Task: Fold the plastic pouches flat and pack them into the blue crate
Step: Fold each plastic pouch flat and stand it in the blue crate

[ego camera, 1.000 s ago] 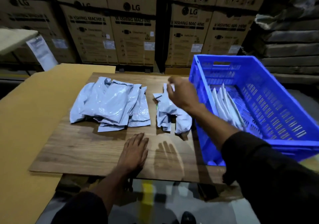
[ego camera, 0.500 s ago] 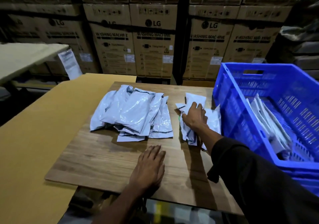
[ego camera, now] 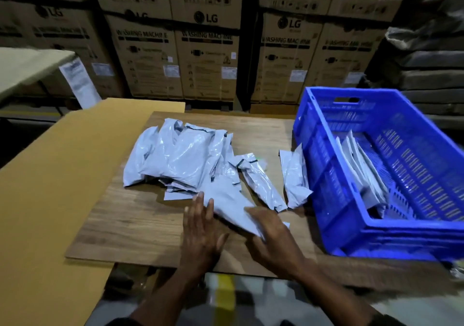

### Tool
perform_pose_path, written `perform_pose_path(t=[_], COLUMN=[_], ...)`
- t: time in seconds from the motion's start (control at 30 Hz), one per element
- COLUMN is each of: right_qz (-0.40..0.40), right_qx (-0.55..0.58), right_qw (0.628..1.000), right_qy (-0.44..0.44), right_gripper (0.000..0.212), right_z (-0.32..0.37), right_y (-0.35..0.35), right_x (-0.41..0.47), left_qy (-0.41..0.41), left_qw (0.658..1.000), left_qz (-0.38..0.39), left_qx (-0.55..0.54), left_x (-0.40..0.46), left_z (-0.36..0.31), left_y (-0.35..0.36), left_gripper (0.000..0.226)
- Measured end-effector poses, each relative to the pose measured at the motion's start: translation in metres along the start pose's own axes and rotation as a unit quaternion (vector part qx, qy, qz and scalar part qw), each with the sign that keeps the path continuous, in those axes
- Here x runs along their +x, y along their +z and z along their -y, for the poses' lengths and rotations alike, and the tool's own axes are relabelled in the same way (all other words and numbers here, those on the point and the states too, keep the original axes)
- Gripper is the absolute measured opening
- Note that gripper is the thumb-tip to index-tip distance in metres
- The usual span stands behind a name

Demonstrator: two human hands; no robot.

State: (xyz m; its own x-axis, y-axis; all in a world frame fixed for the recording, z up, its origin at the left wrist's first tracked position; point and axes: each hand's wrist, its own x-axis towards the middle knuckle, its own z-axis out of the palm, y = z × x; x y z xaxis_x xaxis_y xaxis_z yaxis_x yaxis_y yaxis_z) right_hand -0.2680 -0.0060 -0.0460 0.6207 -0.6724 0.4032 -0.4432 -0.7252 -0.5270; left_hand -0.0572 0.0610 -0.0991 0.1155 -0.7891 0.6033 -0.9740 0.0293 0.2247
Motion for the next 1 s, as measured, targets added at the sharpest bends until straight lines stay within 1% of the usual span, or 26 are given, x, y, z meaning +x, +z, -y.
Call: perform_pose_path(t=[0.07,0.13,0.2,0.27,0.37,0.47,0.53,0.6,0.67,0.7,0.77,0.87,0.9,1.0], right_qz=[0.045,0.077,0.112,0.148,0.19,0.221,0.203,0.139,0.094,0.093,0.113,0.116,0.113,0.119], right_qx=[-0.018,-0.03,-0.043,-0.074,-0.123,-0.132,-0.111,-0.096,-0.123,-0.155,-0.228,-0.268,-0.272,-0.282], right_qw=[0.998,0.995,0.99,0.98,0.966,0.96,0.971,0.985,0.988,0.983,0.966,0.954,0.953,0.949], right_qy=[-0.037,-0.052,-0.079,-0.11,-0.127,-0.109,-0.066,-0.028,0.008,0.022,0.05,0.069,0.067,0.071], right_gripper=[0.071,0.075,0.078,0.077,0.076,0.076,0.068,0.059,0.053,0.051,0.049,0.053,0.054,0.057], right_z=[-0.007,-0.018,-0.022,-0.022,-0.023,-0.029,-0.022,-0.008,0.003,0.004,0.002,0.0,0.001,0.004], right_y=[0.002,0.001,-0.001,-0.002,-0.006,-0.009,-0.009,-0.004,0.007,0.015,0.029,0.037,0.036,0.038], right_x=[-0.023,-0.03,-0.03,-0.025,-0.017,-0.026,-0.032,-0.028,-0.021,-0.021,-0.025,-0.033,-0.034,-0.034], left_qy=[0.039,0.092,0.143,0.183,0.199,0.171,0.155,0.146,0.136,0.129,0.119,0.11,0.104,0.102], left_qw=[0.999,0.993,0.982,0.973,0.972,0.978,0.98,0.984,0.988,0.988,0.984,0.973,0.973,0.976], left_qz=[0.006,0.045,0.09,0.112,0.104,0.111,0.118,0.101,0.078,0.079,0.132,0.201,0.205,0.187], left_qx=[0.031,0.064,0.085,0.089,0.067,0.043,0.029,0.011,-0.012,-0.02,-0.017,0.01,0.022,0.039], left_x=[-0.004,-0.008,-0.013,-0.015,-0.012,-0.014,-0.014,-0.007,0.003,0.008,0.014,0.006,0.0,-0.008], left_z=[0.005,0.009,0.009,0.009,0.006,0.003,0.0,-0.006,-0.017,-0.022,-0.03,-0.03,-0.028,-0.027], left_y=[-0.001,-0.001,0.0,0.002,0.003,0.004,0.003,0.001,0.004,0.007,0.01,0.017,0.019,0.022], left_gripper=[0.095,0.1,0.097,0.089,0.071,0.065,0.064,0.059,0.049,0.047,0.05,0.056,0.057,0.056])
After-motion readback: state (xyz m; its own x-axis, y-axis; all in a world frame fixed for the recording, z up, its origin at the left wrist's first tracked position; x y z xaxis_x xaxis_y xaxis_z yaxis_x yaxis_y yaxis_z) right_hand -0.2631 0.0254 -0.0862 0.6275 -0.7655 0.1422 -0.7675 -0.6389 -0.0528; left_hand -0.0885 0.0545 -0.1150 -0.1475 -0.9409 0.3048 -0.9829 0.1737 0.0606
